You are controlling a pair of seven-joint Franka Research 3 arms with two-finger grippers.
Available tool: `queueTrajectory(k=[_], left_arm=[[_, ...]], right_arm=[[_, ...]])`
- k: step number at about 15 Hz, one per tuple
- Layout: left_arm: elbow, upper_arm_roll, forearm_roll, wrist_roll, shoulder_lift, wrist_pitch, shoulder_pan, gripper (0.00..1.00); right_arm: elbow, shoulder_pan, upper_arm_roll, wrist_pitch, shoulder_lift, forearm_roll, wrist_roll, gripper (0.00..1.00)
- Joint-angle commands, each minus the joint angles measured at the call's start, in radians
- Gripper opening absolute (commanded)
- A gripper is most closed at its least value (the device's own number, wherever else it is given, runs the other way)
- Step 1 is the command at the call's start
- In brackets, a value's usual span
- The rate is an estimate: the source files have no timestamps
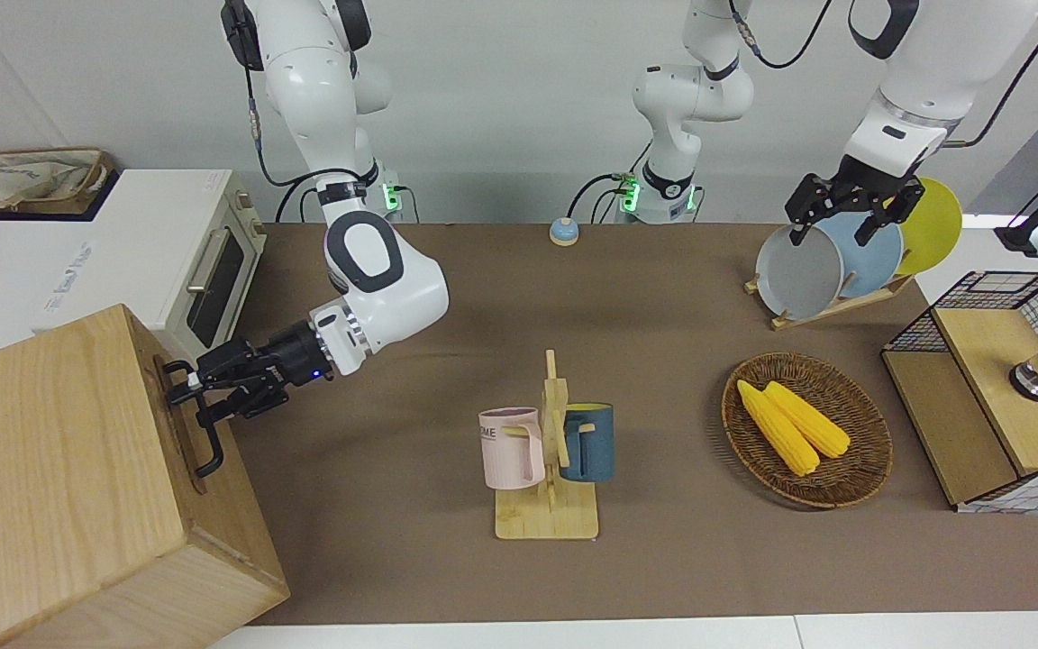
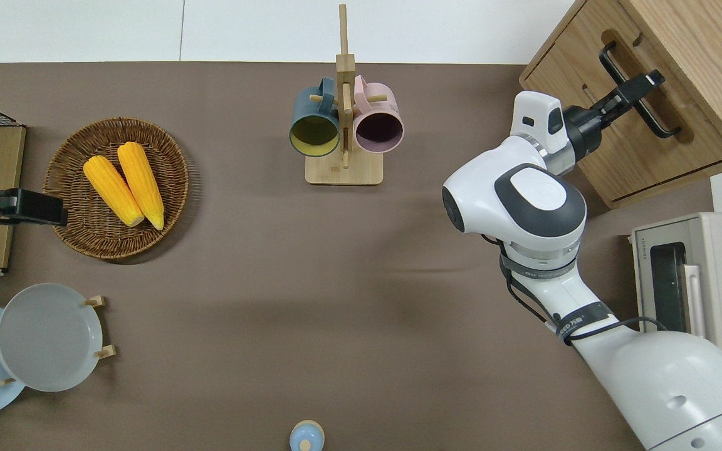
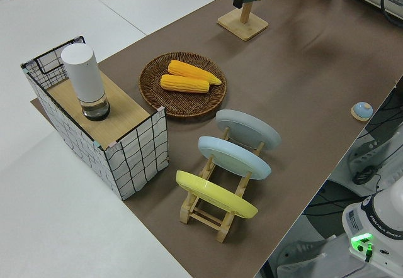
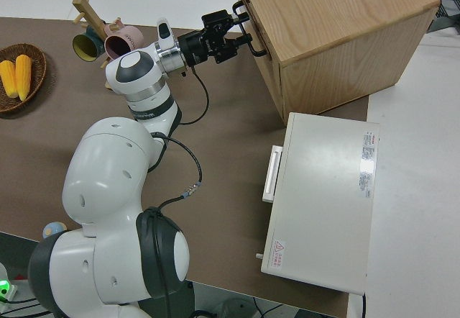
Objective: Slide drawer open with right arm
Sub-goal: 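Close the right gripper on the black drawer handle, then pull the handle toward the robot with the right gripper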
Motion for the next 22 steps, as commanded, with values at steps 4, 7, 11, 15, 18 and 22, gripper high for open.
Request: queueTrajectory(k=[4, 7, 11, 15, 18, 22], left_arm=[[0.02, 0.017, 0.012, 0.007, 0.013, 0.0, -0.017, 1.0], [0.02, 0.017, 0.011, 0.007, 0.013, 0.0, -0.017, 1.0], [0.02, 0.017, 0.012, 0.007, 0.013, 0.0, -0.017, 1.0], [0.02, 0.017, 0.012, 0.007, 0.013, 0.0, -0.017, 1.0], [0.02, 0.017, 0.012, 0.007, 0.013, 0.0, -0.017, 1.0], [0.02, 0.017, 0.012, 0.007, 0.013, 0.0, -0.017, 1.0]], right_arm=[[-0.009, 0.026, -0.003, -0.054, 0.022, -0.047, 0.008, 0.0], [-0.009, 0.056, -0.001, -0.086, 0.021, -0.038, -0.018, 0.0], [-0.007, 0.121, 0.005, -0.163, 0.018, 0.021, -0.021, 0.0], [0.001, 0.207, 0.008, -0.255, 0.015, 0.089, -0.021, 0.0], [0.004, 0.26, 0.014, -0.324, 0.007, 0.152, -0.007, 0.0], [0.024, 0.319, 0.016, -0.362, 0.006, 0.19, -0.006, 0.0]])
